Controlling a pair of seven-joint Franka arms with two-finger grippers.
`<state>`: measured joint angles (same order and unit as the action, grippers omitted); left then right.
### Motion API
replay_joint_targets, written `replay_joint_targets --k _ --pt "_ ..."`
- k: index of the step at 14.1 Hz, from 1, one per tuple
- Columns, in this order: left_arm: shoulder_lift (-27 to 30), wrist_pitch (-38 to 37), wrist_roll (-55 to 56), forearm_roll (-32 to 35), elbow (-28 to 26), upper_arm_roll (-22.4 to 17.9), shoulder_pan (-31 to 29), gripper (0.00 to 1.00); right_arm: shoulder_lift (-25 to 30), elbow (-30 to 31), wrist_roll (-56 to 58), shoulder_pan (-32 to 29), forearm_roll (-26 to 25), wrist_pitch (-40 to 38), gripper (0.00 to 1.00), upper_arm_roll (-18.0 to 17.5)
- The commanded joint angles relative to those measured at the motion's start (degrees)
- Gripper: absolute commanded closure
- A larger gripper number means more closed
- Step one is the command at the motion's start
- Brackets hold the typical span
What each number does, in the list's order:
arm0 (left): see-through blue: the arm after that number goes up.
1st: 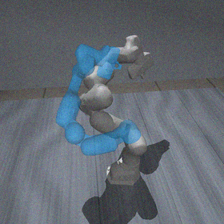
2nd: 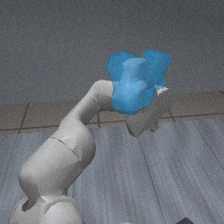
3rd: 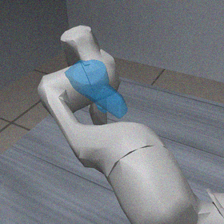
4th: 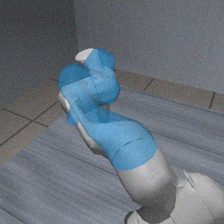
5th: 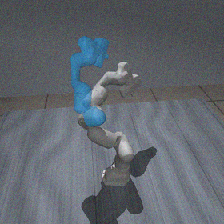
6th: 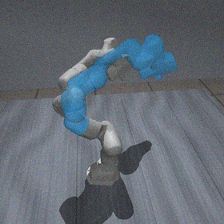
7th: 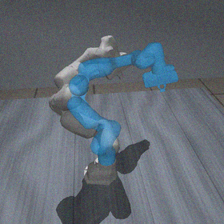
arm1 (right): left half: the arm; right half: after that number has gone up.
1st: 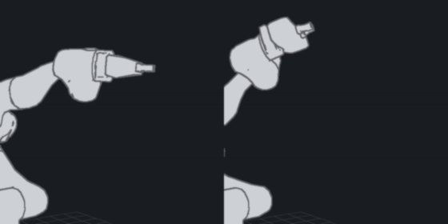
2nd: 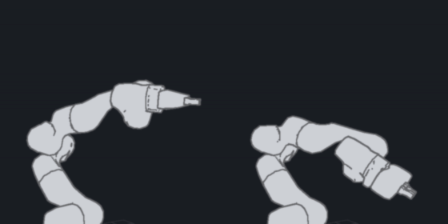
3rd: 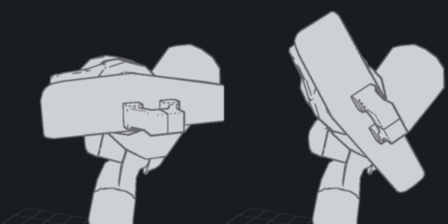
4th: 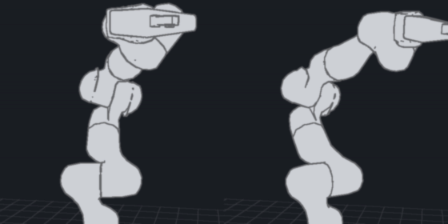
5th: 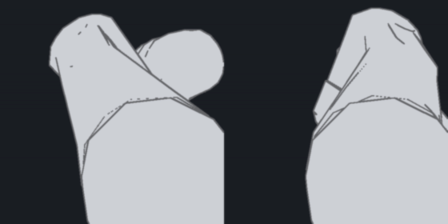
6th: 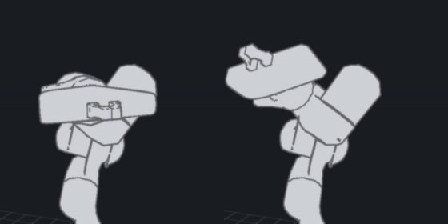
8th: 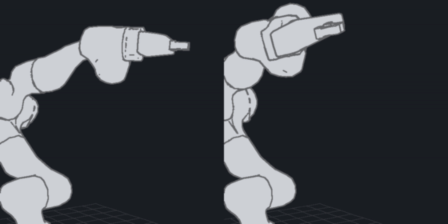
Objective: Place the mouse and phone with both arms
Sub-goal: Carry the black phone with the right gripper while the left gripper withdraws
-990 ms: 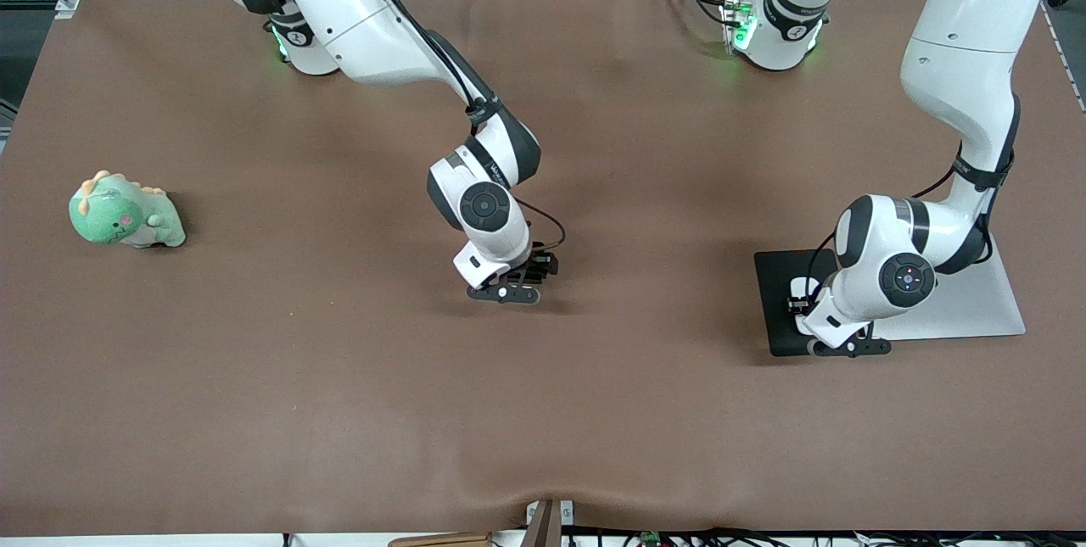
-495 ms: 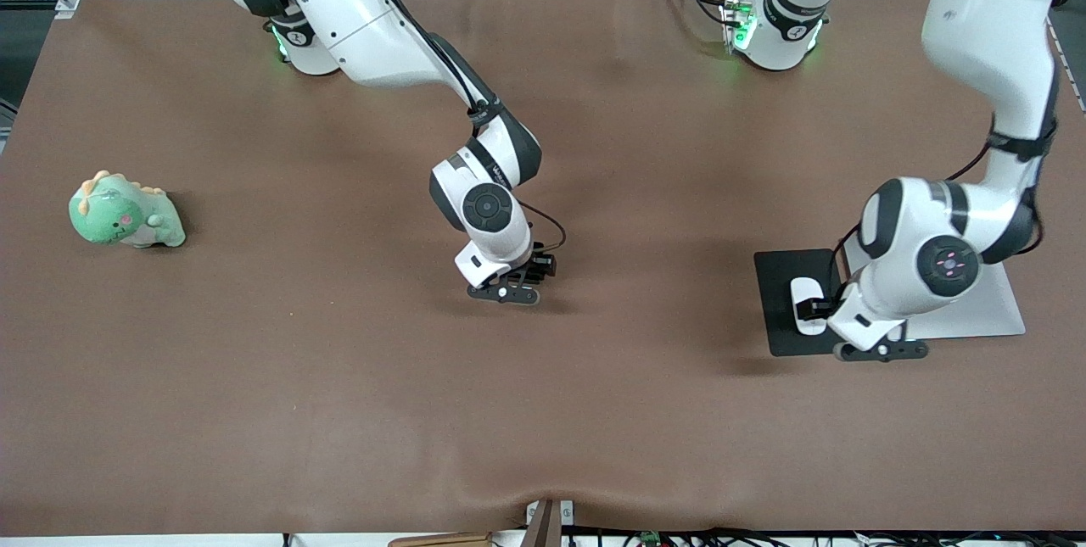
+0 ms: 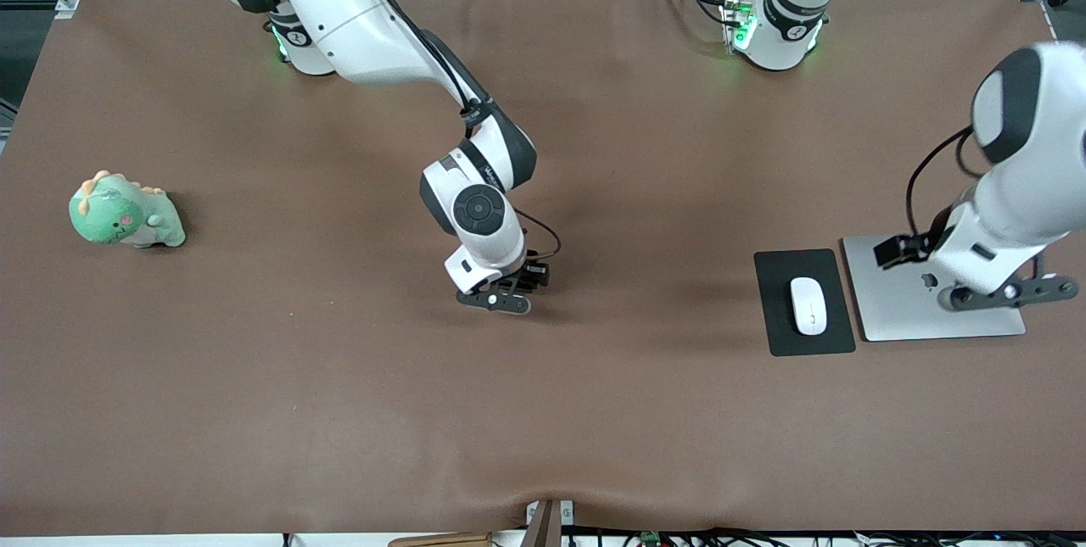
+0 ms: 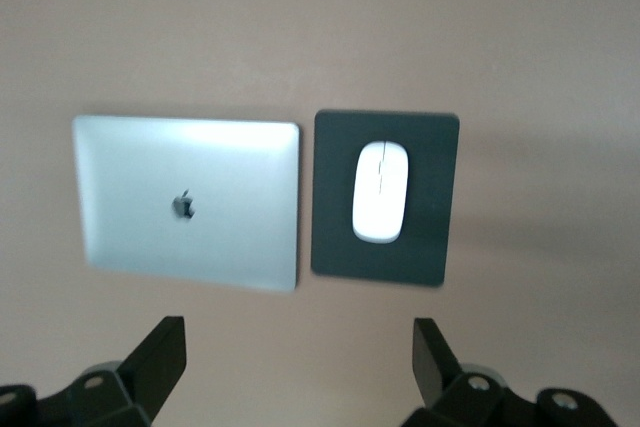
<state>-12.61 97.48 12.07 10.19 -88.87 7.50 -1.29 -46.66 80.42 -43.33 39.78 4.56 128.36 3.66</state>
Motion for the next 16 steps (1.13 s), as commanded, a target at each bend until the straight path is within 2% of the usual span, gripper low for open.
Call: replay_joint_targets --k 1,5,8,10,16 --pt "6.35 -4.4 -0.56 -2.1 0.19 0.76 -0.64 0.0 7.01 1.4 5.78 -3.72 -1.39 -6.45 0.93 0.47" --pt "14.44 -9.84 -3.46 -4.82 -1.56 0.76 -0.64 0.0 12.9 3.68 24.11 -12.41 -1.39 -14.09 0.89 0.56" --pt "17.27 -13.01 -4.16 -6.41 -1.66 0.76 -0.55 0.0 16.94 8.41 39.07 -20.77 -1.04 -15.51 0.87 0.47" --pt "18.24 -13.11 -4.25 -10.17 -1.74 0.07 -0.64 0.0 18.97 12.19 43.05 -25.08 -1.04 -15.25 0.87 0.56" --pt "20.61 -13.19 -3.99 -10.98 -4.65 -0.29 1.12 0.0 21.7 18.88 50.62 -36.24 -1.92 -13.67 0.88 0.73"
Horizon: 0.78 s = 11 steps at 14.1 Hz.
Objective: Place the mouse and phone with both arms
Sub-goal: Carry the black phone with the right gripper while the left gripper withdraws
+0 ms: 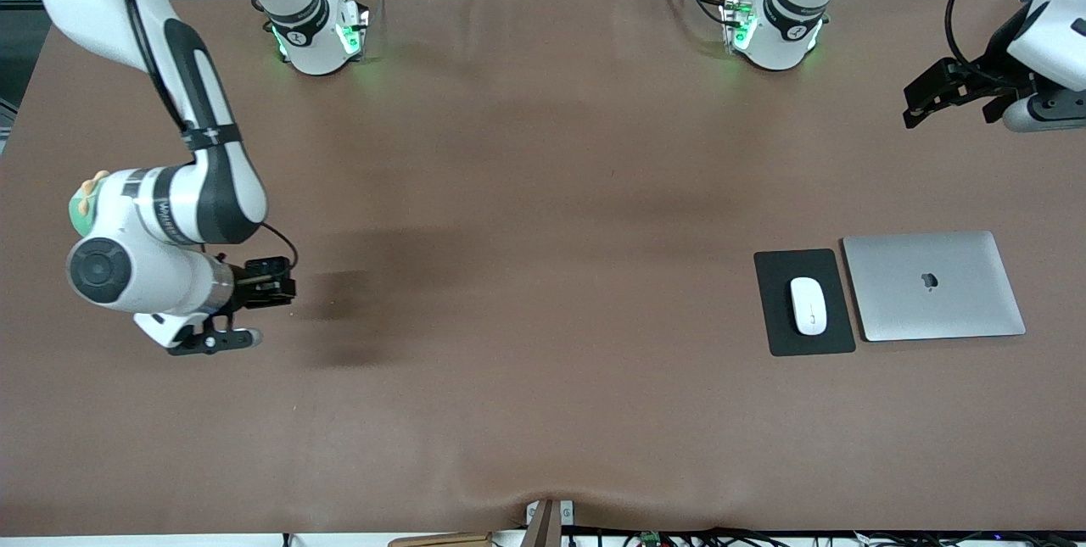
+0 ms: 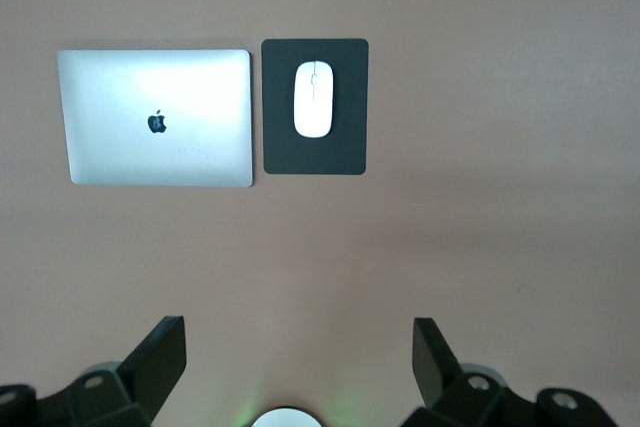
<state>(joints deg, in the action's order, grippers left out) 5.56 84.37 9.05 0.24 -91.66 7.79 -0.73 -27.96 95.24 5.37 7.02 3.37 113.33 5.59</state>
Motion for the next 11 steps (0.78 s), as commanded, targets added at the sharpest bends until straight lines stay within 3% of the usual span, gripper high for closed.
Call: replay_joint_targets --k 1,5,11 --pt "2.43 -0.08 -0.87 -1.03 -1.77 -0.49 0.47 0.0 3.0 5.04 2.01 -4.72 -0.82 2.58 0.88 -1.19" --pt "1.47 0.01 -0.96 0.55 -0.72 -0.23 0.03 0.0 2.39 10.22 2.28 -9.9 -3.37 12.76 0.88 -1.19" --pt "0.76 0.0 -0.79 2.49 -0.37 -0.41 0.02 0.0 -3.93 10.67 9.13 -17.12 -3.37 20.96 0.88 -1.28"
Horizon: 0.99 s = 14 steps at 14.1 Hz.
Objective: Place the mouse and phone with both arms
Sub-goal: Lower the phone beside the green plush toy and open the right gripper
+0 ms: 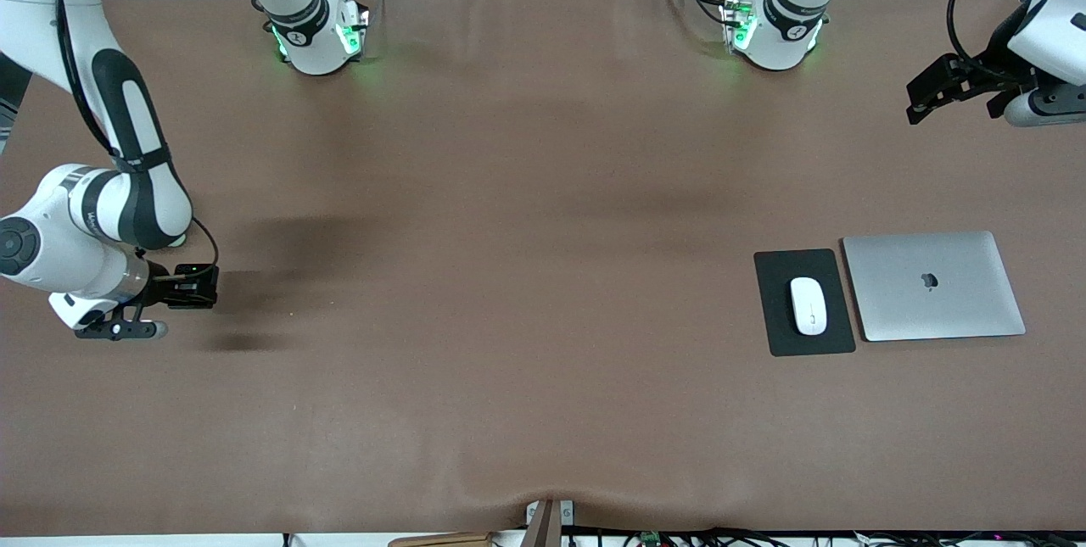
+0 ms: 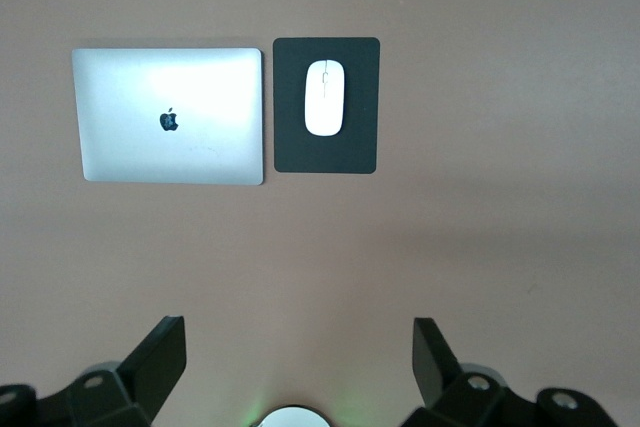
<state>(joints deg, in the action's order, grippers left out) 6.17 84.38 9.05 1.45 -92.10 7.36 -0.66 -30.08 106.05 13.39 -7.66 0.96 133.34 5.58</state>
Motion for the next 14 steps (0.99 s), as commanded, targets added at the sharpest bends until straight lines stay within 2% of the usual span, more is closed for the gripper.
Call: replay_joint_targets --k 1,3,4,5,6,7,10,14 --pt "-0.36 0.0 -0.87 1.36 0.34 -0.06 -0.05 0.0 -2.52 0.03 1.12 -2.89 -0.88 0.69 0.88 -1.28" --pt "-0.63 0.0 -0.87 1.36 0.52 -0.15 -0.13 0.0 -3.14 1.17 0.94 -3.07 -0.88 -0.01 0.87 -1.36" --pt "-1.15 0.0 -0.96 1.36 0.78 -0.24 -0.4 0.0 -3.06 1.7 0.94 -3.07 -0.79 -0.36 0.83 -1.28" --pt "-1.42 0.08 -0.96 1.36 1.13 -0.24 -0.4 0.0 -3.06 1.96 0.94 -3.15 -0.79 -0.36 0.7 -1.28" --pt "-2.12 0.09 -0.96 1.36 1.3 -0.24 -0.4 0.0 -3.06 1.96 1.03 -3.16 -0.79 -0.54 0.28 -1.28" --pt "-2.21 0.26 -0.96 1.36 1.31 -0.24 -0.4 0.0 -3.06 1.96 0.94 -3.24 -0.79 -0.63 0.0 -1.36" --pt "-2.3 0.35 -0.52 1.36 1.31 -0.24 -0.31 0.0 -2.01 1.35 0.41 -2.37 -0.79 -3.51 0.0 -1.36" --pt "-1.95 0.26 -0.96 1.27 1.31 -0.24 -0.4 0.0 3.26 1.35 0.06 0.79 -0.79 -4.05 0.0 -1.36"
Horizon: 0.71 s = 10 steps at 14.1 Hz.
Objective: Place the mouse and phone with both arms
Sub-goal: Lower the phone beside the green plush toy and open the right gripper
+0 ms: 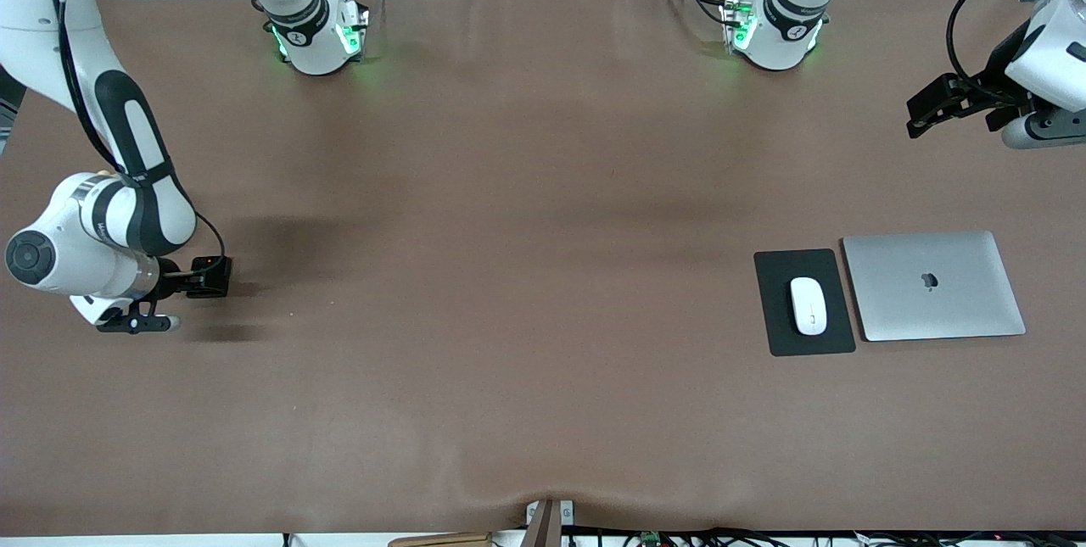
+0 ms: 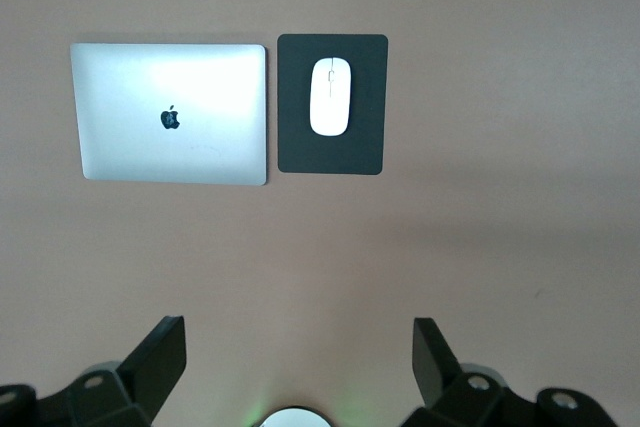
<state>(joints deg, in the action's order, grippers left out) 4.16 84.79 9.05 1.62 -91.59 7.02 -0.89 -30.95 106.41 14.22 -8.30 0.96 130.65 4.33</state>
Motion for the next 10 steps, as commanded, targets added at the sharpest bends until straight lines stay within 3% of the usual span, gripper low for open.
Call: replay_joint_targets --k 1,10 --pt "0.06 -0.15 -0.96 1.1 0.8 0.01 -0.16 0.0 5.53 0.99 -0.86 2.05 -0.79 -1.97 0.0 -0.11" --pt "0.32 -0.41 -0.35 1.1 0.8 -0.08 -0.25 0.0 23.19 0.9 -11.84 9.78 -0.61 -20.24 0.0 -0.46"
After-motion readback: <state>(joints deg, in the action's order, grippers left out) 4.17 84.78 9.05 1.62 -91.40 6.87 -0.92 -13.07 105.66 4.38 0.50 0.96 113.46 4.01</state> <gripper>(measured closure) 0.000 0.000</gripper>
